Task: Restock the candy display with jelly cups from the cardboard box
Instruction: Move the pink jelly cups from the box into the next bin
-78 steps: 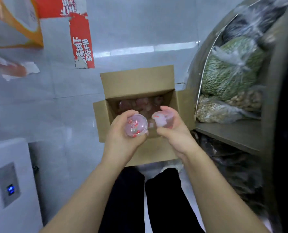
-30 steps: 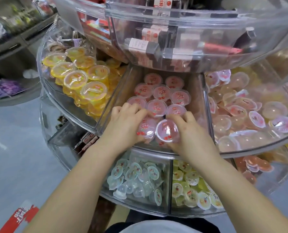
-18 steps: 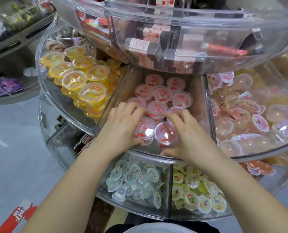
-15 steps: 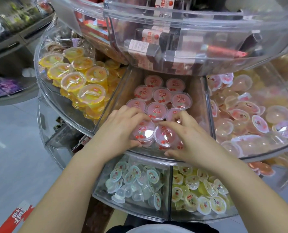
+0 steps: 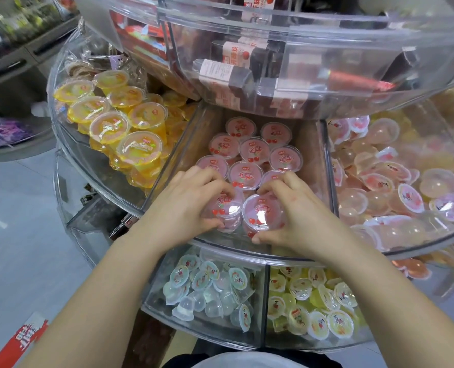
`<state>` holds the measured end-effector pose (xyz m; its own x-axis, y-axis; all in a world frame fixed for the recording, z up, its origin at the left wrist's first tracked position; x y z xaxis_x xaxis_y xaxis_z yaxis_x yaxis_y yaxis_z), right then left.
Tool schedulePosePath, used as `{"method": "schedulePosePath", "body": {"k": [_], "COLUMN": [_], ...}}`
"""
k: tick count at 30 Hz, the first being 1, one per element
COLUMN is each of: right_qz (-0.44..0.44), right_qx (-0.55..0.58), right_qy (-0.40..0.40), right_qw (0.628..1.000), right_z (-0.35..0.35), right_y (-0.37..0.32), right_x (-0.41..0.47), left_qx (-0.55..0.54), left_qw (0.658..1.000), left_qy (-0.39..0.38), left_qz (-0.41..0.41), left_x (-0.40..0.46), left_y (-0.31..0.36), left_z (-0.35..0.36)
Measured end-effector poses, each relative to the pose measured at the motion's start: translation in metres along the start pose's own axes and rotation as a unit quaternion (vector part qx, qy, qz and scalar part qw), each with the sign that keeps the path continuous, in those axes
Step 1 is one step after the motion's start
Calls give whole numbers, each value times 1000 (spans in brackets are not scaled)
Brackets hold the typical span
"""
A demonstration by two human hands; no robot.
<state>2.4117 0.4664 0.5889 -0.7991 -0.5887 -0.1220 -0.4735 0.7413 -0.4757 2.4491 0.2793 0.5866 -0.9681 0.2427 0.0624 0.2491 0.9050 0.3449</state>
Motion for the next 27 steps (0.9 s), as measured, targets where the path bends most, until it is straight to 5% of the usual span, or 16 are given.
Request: {"method": "schedulePosePath", "body": {"k": [8,12,16,18,21,24,27], "right_qz": [-18,-92,-192,-239,-254,-189,-87], "right_qx": [49,114,230,245,215,154,82], "right_qy": [53,112,13,-84,-242,-366,-454], "right_qw": [997,983,954,936,911,898,883], "right_z": [-15,-25,12,55,150,268,389], "right_y": [-9,-40,-111,-148,-184,-186,-159], "right_x": [-10,-12,-10,-11,-15,-16,-13], "left_qx": [-135,-232,-278,-299,-360,-403,-431], "left_qw": [985,941,877,830,715,597,522], "left_qy": [102,223,306,336,379,366,304], "left_qz": [-19,-106,-244,-330,-464,-589,-670], "left_x": [-25,-74,-151,-197,-270,-334,-381], "left_y": [3,-5,-25,-38,-60,-83,-106], "left_z": [-15,-26,-15,6,61,138,229]}}
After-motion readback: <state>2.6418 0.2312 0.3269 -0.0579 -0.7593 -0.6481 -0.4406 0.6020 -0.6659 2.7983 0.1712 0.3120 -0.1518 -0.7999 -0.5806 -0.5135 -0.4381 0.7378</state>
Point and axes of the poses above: each hand's wrist, its own x-axis towards the middle knuckle, its own z-axis out of the palm, y = z × x, the point moved 2 cm from there along x, towards the middle knuckle, and after that the axes turned 2 degrees about -z, right-handed, at the moved point
